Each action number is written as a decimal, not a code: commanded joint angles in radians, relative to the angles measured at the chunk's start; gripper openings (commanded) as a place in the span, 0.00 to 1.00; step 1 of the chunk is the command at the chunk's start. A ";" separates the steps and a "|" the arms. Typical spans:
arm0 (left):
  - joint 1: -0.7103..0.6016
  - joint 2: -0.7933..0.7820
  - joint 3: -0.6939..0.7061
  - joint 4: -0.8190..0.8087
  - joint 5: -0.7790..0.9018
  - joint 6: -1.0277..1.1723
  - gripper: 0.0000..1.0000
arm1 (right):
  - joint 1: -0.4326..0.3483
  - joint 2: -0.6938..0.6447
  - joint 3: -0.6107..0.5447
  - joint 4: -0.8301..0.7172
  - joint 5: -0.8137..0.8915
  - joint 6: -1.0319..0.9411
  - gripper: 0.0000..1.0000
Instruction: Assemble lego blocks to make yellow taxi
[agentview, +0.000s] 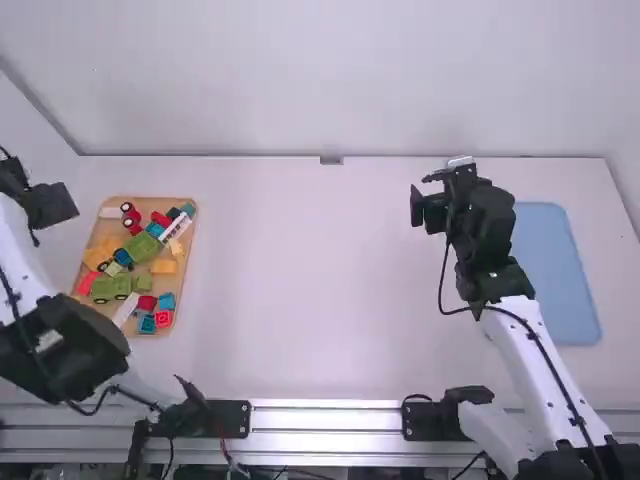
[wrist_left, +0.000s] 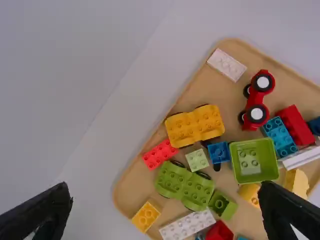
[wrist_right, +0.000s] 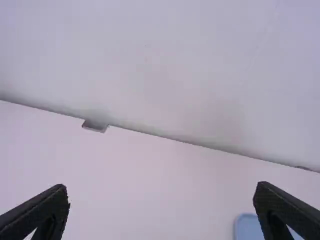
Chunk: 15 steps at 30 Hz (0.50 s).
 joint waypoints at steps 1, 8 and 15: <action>0.037 0.080 0.123 -0.043 0.108 0.103 0.99 | 0.005 0.005 0.039 0.003 -0.002 -0.001 0.99; 0.079 0.284 0.364 -0.170 0.146 0.244 0.99 | 0.006 0.005 0.039 0.002 -0.002 0.000 0.99; 0.077 0.375 0.423 -0.221 0.167 0.438 0.99 | 0.010 0.005 0.039 0.003 -0.002 0.003 0.99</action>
